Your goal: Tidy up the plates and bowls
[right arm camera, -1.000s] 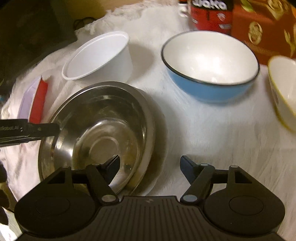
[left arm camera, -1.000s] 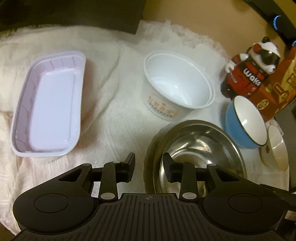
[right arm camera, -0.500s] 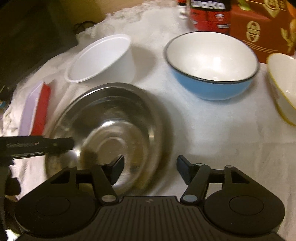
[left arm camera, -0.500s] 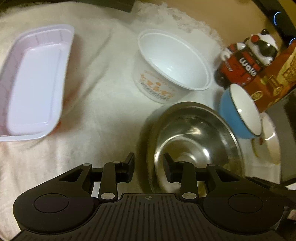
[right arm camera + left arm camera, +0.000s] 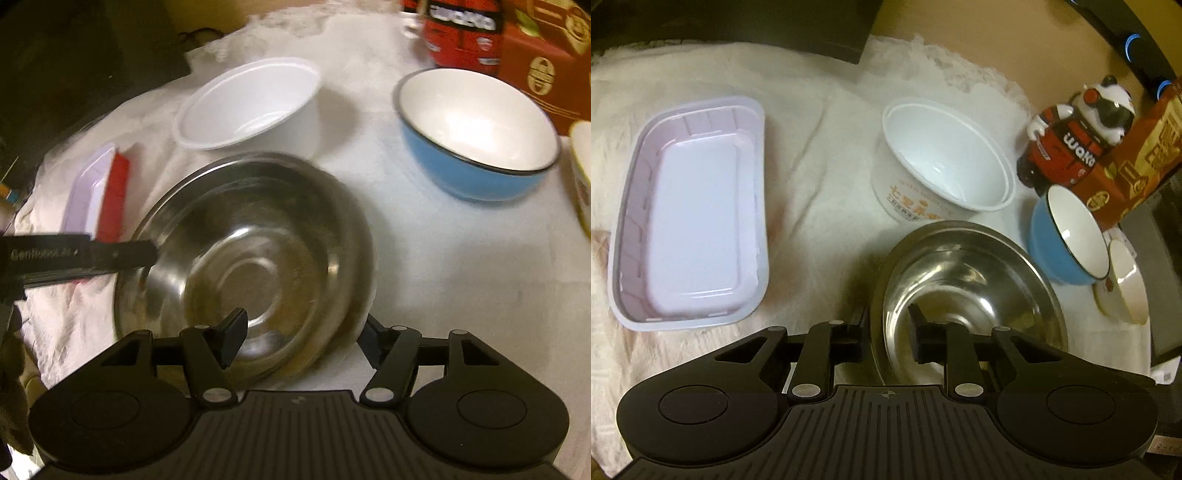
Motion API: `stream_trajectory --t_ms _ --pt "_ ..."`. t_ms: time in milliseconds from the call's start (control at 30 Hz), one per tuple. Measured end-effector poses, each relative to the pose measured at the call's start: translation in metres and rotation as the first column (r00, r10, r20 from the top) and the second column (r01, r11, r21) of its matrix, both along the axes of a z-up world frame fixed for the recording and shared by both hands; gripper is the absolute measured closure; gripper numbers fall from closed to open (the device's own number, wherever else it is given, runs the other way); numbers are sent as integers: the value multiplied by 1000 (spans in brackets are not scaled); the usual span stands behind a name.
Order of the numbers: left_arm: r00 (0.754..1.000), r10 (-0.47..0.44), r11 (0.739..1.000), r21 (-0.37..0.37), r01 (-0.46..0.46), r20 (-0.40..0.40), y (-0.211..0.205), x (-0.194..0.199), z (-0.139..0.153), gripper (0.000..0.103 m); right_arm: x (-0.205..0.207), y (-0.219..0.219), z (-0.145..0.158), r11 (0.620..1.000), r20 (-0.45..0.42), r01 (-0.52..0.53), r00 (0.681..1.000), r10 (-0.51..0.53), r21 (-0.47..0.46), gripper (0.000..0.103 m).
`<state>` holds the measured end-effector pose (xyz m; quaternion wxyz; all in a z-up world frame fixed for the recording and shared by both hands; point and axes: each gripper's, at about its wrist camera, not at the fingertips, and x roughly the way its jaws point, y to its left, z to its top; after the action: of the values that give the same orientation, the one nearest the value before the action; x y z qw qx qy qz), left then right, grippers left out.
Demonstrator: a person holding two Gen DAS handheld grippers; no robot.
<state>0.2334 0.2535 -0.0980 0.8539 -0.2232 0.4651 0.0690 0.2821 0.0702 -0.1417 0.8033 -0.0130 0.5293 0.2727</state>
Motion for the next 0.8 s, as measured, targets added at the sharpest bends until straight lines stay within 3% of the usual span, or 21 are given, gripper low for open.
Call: stream_trajectory --t_ms 167,233,400,467,600,667,800 --pt "1000 -21 1000 6 21 -2 5 -3 1 78 -11 11 -6 999 25 -9 1000 9 -37 38" --pt "999 -41 998 41 41 9 6 -5 8 78 -10 9 -5 1000 18 5 1000 -5 -27 38" --pt "993 -67 987 150 52 96 12 -9 40 78 -17 -8 13 995 106 88 991 -82 -50 38" --pt "986 -71 988 145 50 148 17 -8 52 78 -22 -19 23 989 157 132 980 -121 -65 38" --pt "966 -106 994 16 106 236 19 7 62 78 -36 -50 45 965 310 239 930 -196 -107 36" --pt "962 -117 993 3 120 249 5 16 65 78 -36 -74 57 946 385 295 895 -224 -136 36" --pt "949 -214 973 -37 228 232 -42 43 63 78 -31 -134 77 912 491 394 820 -294 -112 20"
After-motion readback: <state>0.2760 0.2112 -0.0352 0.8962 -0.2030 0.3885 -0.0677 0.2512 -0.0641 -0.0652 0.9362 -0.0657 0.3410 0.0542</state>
